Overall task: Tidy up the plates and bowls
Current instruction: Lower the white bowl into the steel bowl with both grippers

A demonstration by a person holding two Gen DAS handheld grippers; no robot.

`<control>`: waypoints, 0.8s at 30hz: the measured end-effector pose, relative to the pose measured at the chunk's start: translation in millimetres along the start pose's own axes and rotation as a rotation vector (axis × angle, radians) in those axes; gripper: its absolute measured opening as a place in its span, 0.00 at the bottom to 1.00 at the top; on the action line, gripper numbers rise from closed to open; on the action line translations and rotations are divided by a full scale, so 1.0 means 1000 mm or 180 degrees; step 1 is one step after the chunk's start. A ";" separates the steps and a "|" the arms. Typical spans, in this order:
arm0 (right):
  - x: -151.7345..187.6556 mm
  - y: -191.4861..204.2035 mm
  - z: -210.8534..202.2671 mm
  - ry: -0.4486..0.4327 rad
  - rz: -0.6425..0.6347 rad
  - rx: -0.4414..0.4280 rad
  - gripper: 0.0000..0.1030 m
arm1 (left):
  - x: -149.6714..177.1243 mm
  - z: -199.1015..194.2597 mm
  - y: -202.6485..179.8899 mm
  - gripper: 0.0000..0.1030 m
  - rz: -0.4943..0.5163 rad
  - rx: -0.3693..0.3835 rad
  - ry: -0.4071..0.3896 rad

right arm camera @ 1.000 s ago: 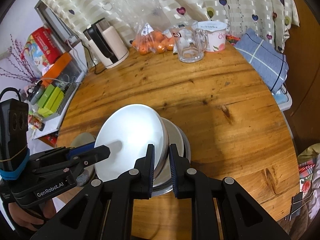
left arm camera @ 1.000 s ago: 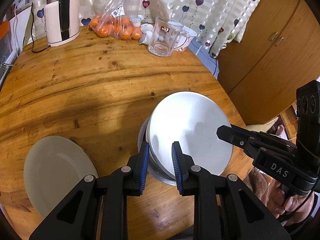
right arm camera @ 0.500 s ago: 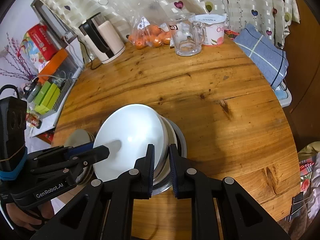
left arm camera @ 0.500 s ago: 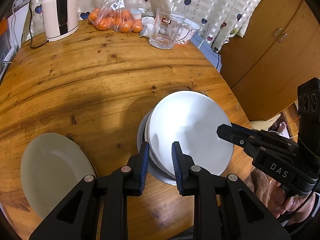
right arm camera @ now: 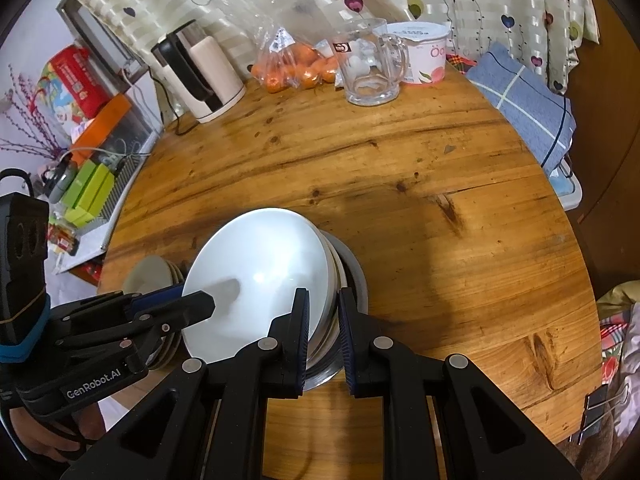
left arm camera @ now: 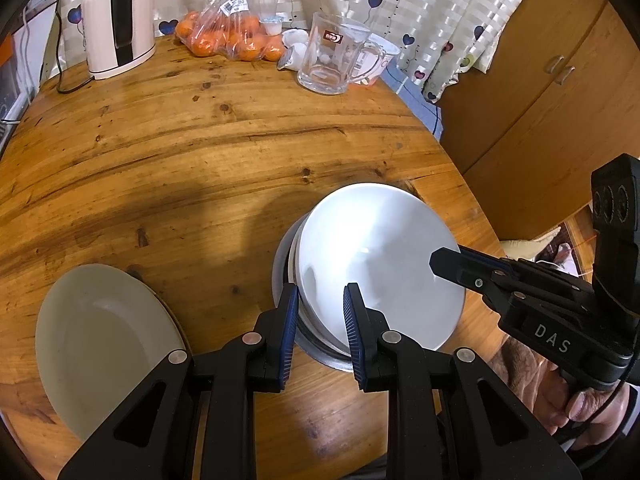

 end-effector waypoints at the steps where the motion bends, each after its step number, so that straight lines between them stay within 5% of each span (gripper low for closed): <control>1: 0.000 0.000 0.000 0.0000 0.0002 -0.0001 0.15 | 0.000 0.000 0.000 0.23 -0.0001 0.0001 0.0000; 24: -0.002 -0.003 0.007 0.0004 -0.0040 -0.0039 0.17 | 0.000 -0.001 0.006 0.24 -0.0069 0.0133 -0.0180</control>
Point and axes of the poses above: each gripper's, at about its wrist camera, not at the fingertips, and z roughly the way its jaws point, y to its left, x to its underside, the point moved 5 cm from there along z, roughly the way its jaws point, and after that the axes turned 2 degrees about y, right-handed, at the moved point
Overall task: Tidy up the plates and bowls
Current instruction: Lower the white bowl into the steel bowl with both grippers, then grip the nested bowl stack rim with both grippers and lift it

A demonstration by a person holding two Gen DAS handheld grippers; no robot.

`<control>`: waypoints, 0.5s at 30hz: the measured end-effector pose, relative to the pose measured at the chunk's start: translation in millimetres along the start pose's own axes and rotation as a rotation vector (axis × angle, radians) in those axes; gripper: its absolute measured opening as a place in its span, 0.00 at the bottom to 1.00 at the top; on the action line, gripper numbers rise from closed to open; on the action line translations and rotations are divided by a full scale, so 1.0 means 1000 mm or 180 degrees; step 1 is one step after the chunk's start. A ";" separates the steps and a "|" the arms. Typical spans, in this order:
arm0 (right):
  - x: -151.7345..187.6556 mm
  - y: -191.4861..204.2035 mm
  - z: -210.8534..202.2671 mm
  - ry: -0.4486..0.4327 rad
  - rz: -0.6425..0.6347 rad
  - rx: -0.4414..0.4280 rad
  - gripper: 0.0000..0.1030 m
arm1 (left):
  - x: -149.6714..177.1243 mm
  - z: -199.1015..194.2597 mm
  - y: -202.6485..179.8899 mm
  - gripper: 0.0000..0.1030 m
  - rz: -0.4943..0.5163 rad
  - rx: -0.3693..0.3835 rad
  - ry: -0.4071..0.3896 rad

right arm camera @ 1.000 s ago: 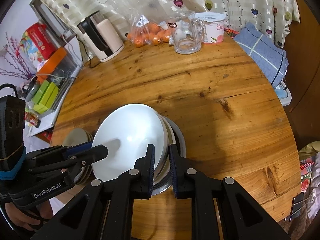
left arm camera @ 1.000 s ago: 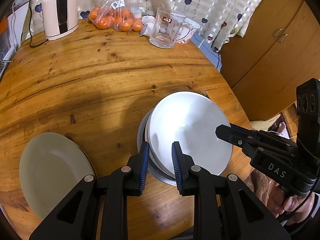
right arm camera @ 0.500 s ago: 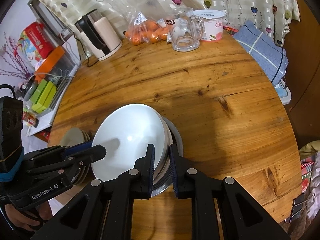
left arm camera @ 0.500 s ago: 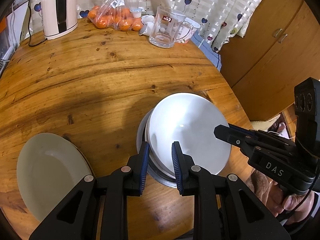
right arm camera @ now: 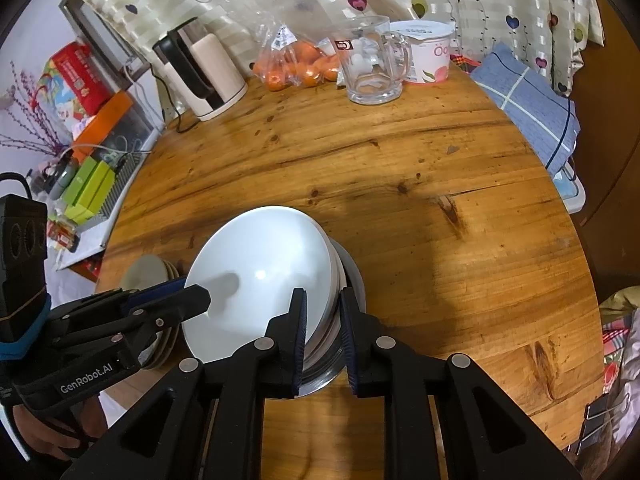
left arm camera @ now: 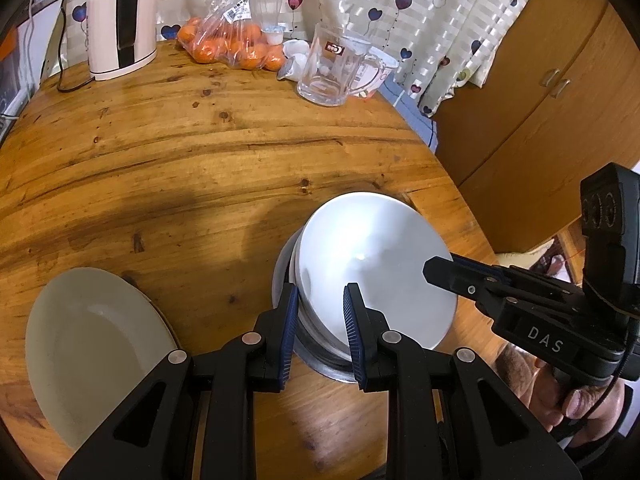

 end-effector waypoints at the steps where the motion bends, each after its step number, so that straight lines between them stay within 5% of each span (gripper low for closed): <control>1: 0.000 0.000 0.000 -0.0001 -0.0002 -0.0012 0.17 | 0.000 0.000 0.000 0.24 -0.0012 0.0019 -0.0013; 15: -0.002 -0.004 -0.011 -0.0124 0.0004 -0.0083 0.22 | 0.000 -0.013 0.013 0.24 -0.0172 0.0160 -0.0274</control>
Point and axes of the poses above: each gripper's, at about its wrist camera, not at the fingertips, and z roughly the way its jaws point, y to its left, x to its underside, the point moved 5 cm from there along z, roughly the way its jaws point, and after that the axes turned 2 degrees about y, right-handed, at the moved point
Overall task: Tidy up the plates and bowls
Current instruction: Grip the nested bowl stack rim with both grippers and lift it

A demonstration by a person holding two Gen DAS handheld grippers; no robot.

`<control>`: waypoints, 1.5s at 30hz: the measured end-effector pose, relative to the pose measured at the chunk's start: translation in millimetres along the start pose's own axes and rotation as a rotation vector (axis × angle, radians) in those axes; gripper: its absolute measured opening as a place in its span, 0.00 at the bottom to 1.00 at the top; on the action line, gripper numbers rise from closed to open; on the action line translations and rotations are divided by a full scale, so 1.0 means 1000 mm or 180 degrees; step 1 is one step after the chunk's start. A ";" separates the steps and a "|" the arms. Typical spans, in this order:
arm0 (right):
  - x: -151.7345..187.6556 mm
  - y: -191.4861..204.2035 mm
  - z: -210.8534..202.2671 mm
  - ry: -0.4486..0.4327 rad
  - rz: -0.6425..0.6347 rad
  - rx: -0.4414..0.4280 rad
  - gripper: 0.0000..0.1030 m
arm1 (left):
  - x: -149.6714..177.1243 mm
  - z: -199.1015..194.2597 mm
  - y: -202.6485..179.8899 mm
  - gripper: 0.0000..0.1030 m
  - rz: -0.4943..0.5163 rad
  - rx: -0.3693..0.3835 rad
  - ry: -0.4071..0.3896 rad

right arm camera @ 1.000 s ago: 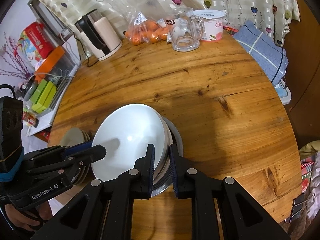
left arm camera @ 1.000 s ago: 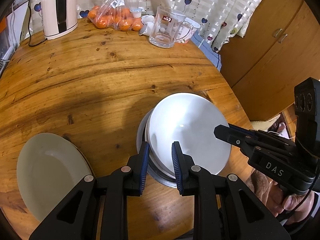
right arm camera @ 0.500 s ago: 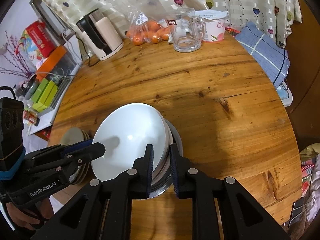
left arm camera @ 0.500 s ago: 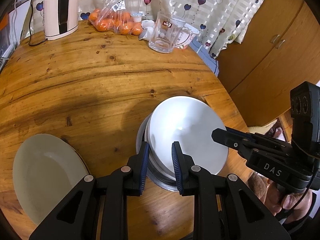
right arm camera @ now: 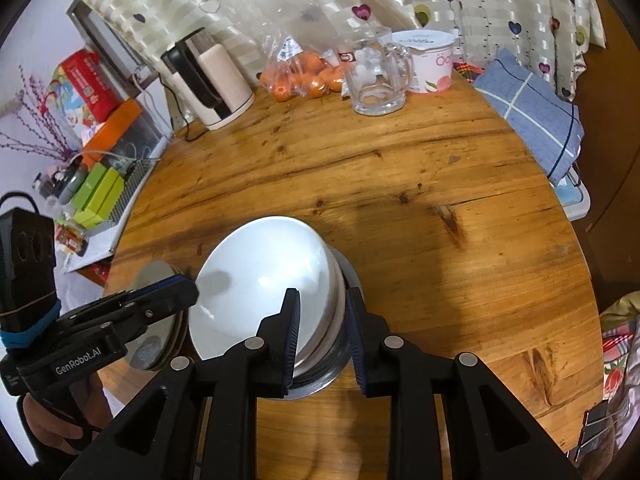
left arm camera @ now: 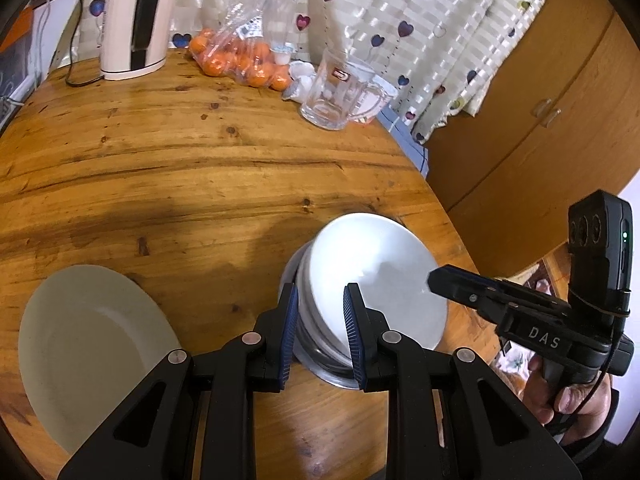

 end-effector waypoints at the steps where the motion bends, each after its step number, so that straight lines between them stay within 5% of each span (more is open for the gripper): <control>1: 0.000 -0.002 -0.001 -0.0020 0.0020 0.0009 0.22 | 0.000 -0.001 0.003 0.24 -0.0036 -0.0007 -0.0019; 12: -0.002 -0.010 -0.013 -0.0135 0.0085 -0.0124 0.22 | 0.004 -0.009 0.018 0.23 -0.0158 0.0003 -0.0124; 24: 0.005 -0.024 -0.016 -0.0126 0.0104 -0.0190 0.22 | 0.017 -0.017 0.018 0.23 0.0038 -0.0435 -0.0280; 45: 0.015 -0.032 0.001 0.0018 0.0086 -0.0426 0.22 | 0.032 0.005 0.025 0.24 0.0032 -0.0378 -0.0110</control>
Point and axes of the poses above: each gripper's, at about its wrist camera, not at the fingertips, and z roughly the way its jaws point, y to its left, x to its underside, the point moved 5 cm from there along z, roughly the way its jaws point, and after that the axes turned 2 degrees about y, right-handed, at the moved point
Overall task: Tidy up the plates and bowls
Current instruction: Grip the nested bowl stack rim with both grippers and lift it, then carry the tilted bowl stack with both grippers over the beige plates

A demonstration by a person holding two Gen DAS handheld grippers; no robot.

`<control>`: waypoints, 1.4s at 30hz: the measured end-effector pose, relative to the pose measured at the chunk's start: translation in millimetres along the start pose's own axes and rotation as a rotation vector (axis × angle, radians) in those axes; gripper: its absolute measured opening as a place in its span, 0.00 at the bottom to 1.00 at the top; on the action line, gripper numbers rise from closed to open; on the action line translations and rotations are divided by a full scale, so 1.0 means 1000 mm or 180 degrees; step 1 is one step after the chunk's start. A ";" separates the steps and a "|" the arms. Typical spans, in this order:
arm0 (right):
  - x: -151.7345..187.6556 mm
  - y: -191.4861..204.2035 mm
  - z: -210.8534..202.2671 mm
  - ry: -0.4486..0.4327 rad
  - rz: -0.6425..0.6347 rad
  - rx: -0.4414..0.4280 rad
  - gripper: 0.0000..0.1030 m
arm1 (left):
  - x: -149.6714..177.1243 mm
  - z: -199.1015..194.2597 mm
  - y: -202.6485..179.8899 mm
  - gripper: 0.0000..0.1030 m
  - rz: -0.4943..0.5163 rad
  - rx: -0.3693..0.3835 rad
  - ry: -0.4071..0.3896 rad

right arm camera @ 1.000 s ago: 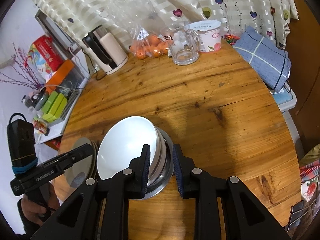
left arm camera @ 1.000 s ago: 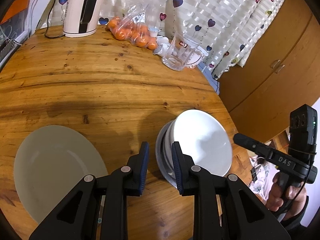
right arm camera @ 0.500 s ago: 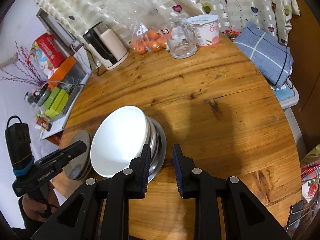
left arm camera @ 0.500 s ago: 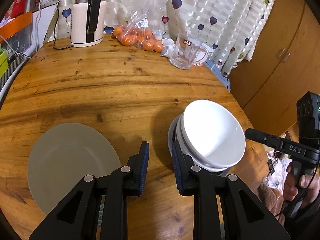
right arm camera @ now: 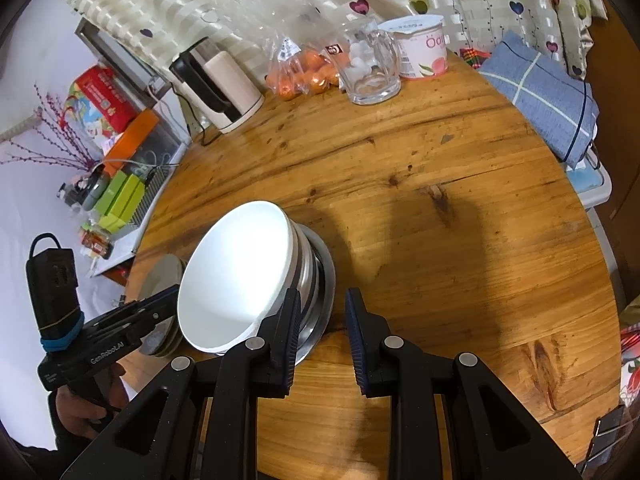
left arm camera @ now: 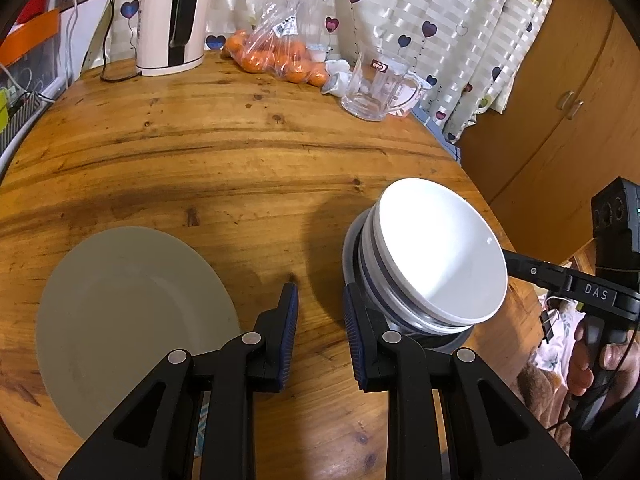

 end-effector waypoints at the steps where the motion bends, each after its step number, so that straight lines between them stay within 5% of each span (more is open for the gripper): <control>1: 0.000 -0.001 0.001 0.0015 0.0011 -0.0023 0.22 | 0.000 0.001 0.000 0.24 -0.0007 0.0013 0.0008; 17: 0.002 -0.014 0.008 0.0062 0.0146 -0.0209 0.22 | 0.003 0.016 0.004 0.23 -0.0078 0.0074 0.0111; 27: 0.005 -0.013 0.020 0.0164 0.0170 -0.0338 0.08 | 0.004 0.019 0.009 0.23 -0.0155 0.0244 0.0165; 42: 0.003 -0.018 0.022 0.0207 0.0236 -0.0460 0.07 | -0.003 0.020 0.016 0.21 -0.0303 0.0481 0.0250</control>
Point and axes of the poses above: each gripper's, at about its wrist camera, not at the fingertips, and z roughly the way its jaws point, y to its left, x to its underside, the point moved 5 cm from there along z, roughly the way its jaws point, and after that the axes turned 2 degrees about y, right-handed, at the moved point
